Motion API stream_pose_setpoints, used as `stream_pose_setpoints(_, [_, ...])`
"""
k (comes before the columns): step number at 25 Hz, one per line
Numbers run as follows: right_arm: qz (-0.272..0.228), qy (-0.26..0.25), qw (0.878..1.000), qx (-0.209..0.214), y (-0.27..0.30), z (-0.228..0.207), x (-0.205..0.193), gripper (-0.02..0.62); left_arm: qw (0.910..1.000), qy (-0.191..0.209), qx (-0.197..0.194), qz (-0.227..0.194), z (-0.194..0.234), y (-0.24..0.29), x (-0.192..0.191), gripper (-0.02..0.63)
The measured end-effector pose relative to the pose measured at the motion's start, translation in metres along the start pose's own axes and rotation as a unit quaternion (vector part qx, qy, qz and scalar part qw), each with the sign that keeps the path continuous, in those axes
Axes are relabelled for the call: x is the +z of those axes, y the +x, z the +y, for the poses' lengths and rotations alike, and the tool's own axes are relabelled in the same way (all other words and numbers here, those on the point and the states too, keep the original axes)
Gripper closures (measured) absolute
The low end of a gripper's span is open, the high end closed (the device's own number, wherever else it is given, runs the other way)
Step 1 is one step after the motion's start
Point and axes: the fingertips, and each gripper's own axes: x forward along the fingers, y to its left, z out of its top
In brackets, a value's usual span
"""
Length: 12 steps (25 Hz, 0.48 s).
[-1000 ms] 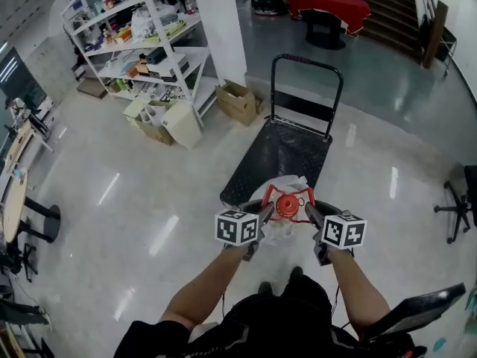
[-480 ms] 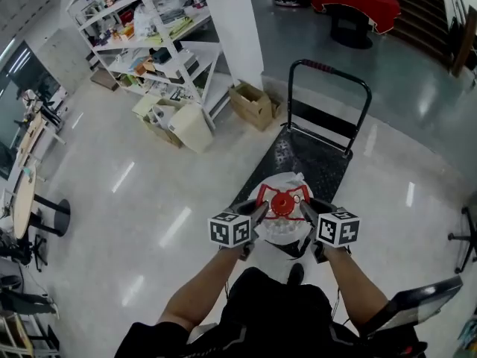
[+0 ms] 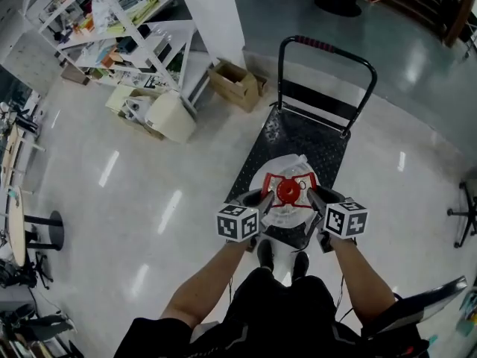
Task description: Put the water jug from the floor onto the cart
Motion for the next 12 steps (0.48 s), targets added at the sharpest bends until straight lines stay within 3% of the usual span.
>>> stream_pose_setpoints(5, [0.02,0.008,1.0,-0.011,0.052,-0.032,-0.017,0.502,0.9994,0.005,0.005,0.034,0.044,0.045,-0.014,0.532])
stream_pose_setpoints(12, [0.052,0.016,0.998,-0.033,0.112,-0.075,-0.062,0.5,0.997,-0.018,0.016,0.073,0.096,0.098,-0.058,0.532])
